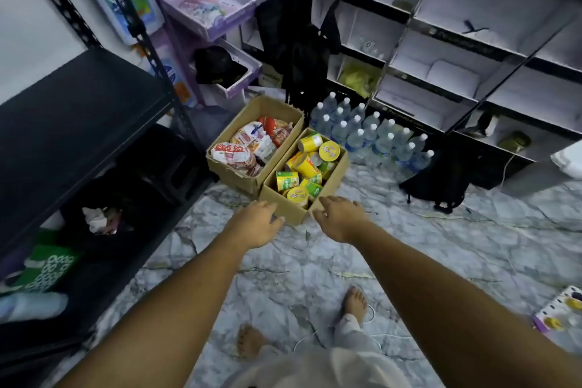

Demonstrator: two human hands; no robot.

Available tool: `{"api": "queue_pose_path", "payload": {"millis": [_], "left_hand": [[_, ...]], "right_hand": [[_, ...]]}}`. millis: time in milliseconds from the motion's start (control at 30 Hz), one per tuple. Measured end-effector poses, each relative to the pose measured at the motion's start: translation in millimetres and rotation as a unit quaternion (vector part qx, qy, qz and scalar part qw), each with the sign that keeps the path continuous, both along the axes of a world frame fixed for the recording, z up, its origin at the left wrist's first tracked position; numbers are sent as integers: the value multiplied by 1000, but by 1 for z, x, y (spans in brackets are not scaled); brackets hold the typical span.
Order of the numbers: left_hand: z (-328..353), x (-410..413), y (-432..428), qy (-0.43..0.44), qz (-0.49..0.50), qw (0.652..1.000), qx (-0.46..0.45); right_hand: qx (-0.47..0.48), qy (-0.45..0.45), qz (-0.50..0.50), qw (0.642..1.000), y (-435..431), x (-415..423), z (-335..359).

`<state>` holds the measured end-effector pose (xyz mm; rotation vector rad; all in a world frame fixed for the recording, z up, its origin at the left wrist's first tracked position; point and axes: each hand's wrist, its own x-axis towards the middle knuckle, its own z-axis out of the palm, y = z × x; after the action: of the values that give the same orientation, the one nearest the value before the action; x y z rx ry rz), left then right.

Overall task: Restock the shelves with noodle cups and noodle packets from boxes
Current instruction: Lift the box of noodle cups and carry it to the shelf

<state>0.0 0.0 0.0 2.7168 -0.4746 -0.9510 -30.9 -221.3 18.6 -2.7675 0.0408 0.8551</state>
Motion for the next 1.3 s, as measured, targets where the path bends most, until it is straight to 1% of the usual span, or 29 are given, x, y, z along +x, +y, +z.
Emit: {"api": "queue_pose_path", "payload": {"millis": [100, 333, 433, 567, 700, 867, 967, 1067, 1167, 1300], "left_hand": [[2, 10, -35, 5, 15, 1000, 5], [8, 29, -135, 6, 65, 997, 39], [14, 36, -173, 8, 96, 995, 30], [10, 51, -205, 11, 127, 992, 20], [-7, 77, -220, 18, 156, 988, 9], [-40, 109, -224, 19, 204, 979, -6], [-48, 127, -226, 31, 231, 972, -8], [-55, 144, -228, 39, 254, 966, -6], [-59, 156, -230, 58, 298, 953, -15], [-64, 165, -241, 67, 347, 935, -16]], "right_hand": [[3, -9, -5, 1000, -44, 11, 0], [-9, -2, 45, 999, -170, 54, -4], [-10, 12, 63, 998, -218, 73, -8], [-11, 25, 73, 997, -259, 96, -12], [-18, 44, 93, 994, -281, 125, -14], [-32, 46, 125, 991, -301, 175, -28], [-33, 60, 136, 988, -312, 207, -39], [-26, 51, 138, 989, -315, 240, -47], [-20, 62, 155, 986, -312, 269, -53], [-8, 69, 203, 977, -309, 310, -67]]}}
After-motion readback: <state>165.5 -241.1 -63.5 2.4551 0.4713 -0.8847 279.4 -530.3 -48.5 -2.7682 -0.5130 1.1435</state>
